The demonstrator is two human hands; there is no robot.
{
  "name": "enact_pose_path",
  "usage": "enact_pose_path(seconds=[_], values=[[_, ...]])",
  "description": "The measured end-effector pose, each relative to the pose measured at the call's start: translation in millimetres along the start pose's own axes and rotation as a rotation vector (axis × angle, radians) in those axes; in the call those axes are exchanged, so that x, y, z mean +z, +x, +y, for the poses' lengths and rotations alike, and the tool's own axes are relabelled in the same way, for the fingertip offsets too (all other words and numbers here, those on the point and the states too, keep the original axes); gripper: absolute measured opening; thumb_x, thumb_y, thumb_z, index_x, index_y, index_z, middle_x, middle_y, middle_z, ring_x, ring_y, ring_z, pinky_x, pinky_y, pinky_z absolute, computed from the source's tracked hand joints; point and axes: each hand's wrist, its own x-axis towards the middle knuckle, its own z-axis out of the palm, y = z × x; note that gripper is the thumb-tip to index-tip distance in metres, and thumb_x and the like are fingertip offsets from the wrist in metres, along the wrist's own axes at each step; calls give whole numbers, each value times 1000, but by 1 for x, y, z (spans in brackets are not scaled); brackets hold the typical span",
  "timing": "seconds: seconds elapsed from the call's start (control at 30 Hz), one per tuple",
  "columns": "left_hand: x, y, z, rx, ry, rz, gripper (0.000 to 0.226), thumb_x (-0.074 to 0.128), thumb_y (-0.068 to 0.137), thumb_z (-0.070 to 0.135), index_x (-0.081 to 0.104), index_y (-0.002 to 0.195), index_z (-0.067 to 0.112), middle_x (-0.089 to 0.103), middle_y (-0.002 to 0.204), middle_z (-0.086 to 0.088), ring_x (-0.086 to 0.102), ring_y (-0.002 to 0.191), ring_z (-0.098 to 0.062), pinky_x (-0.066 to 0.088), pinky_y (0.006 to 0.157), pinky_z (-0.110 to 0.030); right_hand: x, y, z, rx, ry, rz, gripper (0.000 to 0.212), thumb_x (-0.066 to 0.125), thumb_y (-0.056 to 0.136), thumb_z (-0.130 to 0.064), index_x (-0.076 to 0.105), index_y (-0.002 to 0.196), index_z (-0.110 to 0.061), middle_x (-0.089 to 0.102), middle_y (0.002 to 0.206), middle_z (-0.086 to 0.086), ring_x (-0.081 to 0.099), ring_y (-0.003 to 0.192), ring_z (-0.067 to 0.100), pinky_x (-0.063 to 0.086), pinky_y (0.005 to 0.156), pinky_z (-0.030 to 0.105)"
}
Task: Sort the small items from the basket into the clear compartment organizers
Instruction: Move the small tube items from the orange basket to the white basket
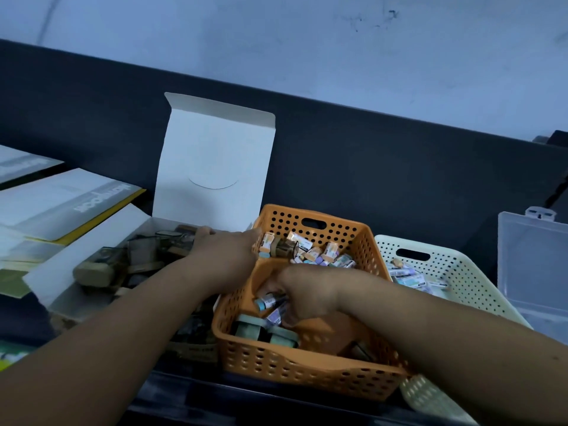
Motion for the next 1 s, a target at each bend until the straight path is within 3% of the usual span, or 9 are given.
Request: enact_pose_path(seconds=[0.17, 0.27, 0.37, 0.43, 0.53, 0.6, 0.73, 0.87, 1.0], values=[[0, 3, 0, 21, -40, 7, 47, 29, 97, 29, 24, 144, 34, 60, 126, 2, 52, 119, -22, 19, 106, -47, 6, 1, 4, 47, -3, 4, 55, 68, 86, -22, 46, 137, -20, 57, 122, 0, 54, 108, 21, 46, 89, 32], [0, 2, 1, 12, -40, 0, 48, 28, 98, 31, 22, 146, 34, 58, 130, 2, 51, 121, -22, 18, 106, -48, 4, -3, 11, 54, 76, 33, 37, 70, 85, -19, 57, 120, -17, 62, 109, 3, 58, 100, 23, 50, 87, 37], [-1, 1, 1, 21, -59, 7, 46, 27, 98, 31, 26, 144, 34, 60, 127, 3, 52, 120, -21, 18, 105, -48, -7, -21, 25, 90, 282, 161, 18, 70, 85, -20, 56, 97, -22, 59, 92, 1, 59, 79, 19, 51, 68, 36], [-3, -1, 3, 23, -72, 9, 43, 27, 98, 31, 29, 141, 34, 61, 126, 3, 52, 120, -21, 18, 105, -47, -18, -41, 36, 118, 479, 268, 17, 72, 84, -19, 59, 95, -20, 64, 92, 7, 62, 71, 28, 54, 67, 40], [-6, -5, 6, 13, -62, 7, 42, 27, 99, 30, 30, 141, 34, 60, 128, 3, 51, 122, -21, 18, 106, -46, -28, -73, 60, 168, 586, 492, 19, 76, 80, -18, 64, 94, -15, 70, 92, 8, 66, 80, 23, 52, 78, 37], [-7, -6, 7, 10, -55, 3, 41, 26, 100, 30, 30, 140, 34, 60, 128, 3, 51, 122, -21, 18, 106, -45, -26, -92, 81, 227, 647, 591, 19, 76, 80, -15, 64, 95, -14, 69, 93, 12, 62, 76, 17, 49, 74, 32], [-6, -4, 5, 6, -38, -7, 42, 23, 100, 30, 28, 141, 34, 60, 127, 4, 51, 120, -20, 19, 105, -46, -10, -115, 121, 442, 705, 621, 23, 73, 83, -12, 61, 102, -13, 68, 95, 11, 64, 77, 18, 52, 71, 31], [-4, -2, 4, 4, -23, -13, 45, 21, 100, 32, 22, 145, 35, 59, 128, 6, 51, 120, -19, 19, 104, -46, 3, -115, 137, 642, 514, 580, 49, 72, 85, -23, 52, 129, -18, 60, 126, 3, 58, 100, 18, 48, 83, 32], [-4, -2, 4, -4, -40, -20, 44, 22, 101, 31, 24, 145, 34, 58, 131, 5, 50, 122, -20, 17, 105, -46, -9, -94, 113, 530, 358, 709, 53, 69, 87, -34, 49, 135, -25, 48, 140, -1, 50, 121, 20, 42, 94, 32]])
